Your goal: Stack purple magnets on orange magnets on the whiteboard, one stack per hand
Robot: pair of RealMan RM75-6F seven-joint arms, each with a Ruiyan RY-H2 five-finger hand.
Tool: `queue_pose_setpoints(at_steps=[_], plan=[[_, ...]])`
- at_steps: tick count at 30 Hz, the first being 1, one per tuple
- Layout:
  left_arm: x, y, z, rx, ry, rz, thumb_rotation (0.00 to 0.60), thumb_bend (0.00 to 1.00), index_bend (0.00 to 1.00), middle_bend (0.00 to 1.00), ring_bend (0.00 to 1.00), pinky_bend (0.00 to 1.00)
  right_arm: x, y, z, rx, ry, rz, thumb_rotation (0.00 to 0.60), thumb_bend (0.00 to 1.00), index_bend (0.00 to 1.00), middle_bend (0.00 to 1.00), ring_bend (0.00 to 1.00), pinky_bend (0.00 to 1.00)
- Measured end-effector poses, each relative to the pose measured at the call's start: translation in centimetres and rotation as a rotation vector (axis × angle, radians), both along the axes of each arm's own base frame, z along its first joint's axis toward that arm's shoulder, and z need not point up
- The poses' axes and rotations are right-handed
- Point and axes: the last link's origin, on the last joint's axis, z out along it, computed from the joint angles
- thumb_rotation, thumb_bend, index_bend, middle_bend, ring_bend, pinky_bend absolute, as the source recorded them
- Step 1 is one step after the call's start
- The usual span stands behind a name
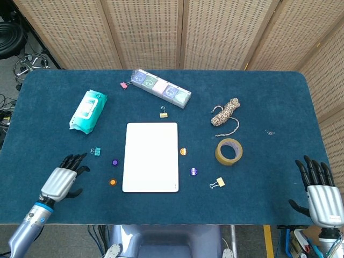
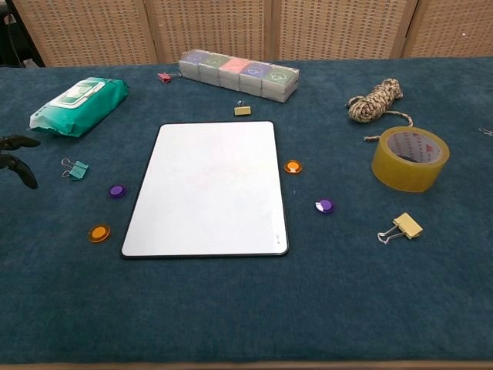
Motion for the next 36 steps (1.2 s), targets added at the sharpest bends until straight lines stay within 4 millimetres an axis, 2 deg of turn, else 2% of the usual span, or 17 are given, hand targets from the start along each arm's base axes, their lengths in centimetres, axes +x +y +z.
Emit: queue_pose_setpoints(at_steps=[10,16,36], plan=[[3.2,0.9,-4.2,-0.045,0.002,-0.024,0.600,0.25,0.39,0.00,0.00,0.00,-0.1,-0.1,0.2,0.003,-0.009,-0.009,0.600,0.00,0.00,0.00,0.00,0.00],[4.2,1.5,-5.9,-0.057,0.014,-0.025,0.600,0.25,0.40,0.00,0.00,0.00,-0.2,-0.2,0.3,0.004,-0.013,-0.015,0.600,0.00,0.00,0.00,0.00,0.00],[5.3,1.8,-7.7,-0.064,0.026,-0.020,0.600,0.30,0.44,0.00,0.00,0.00,-0.3,-0.2,0.4,0.010,-0.016,-0.020,0.600,0.00,0.00,0.00,0.00,0.00]])
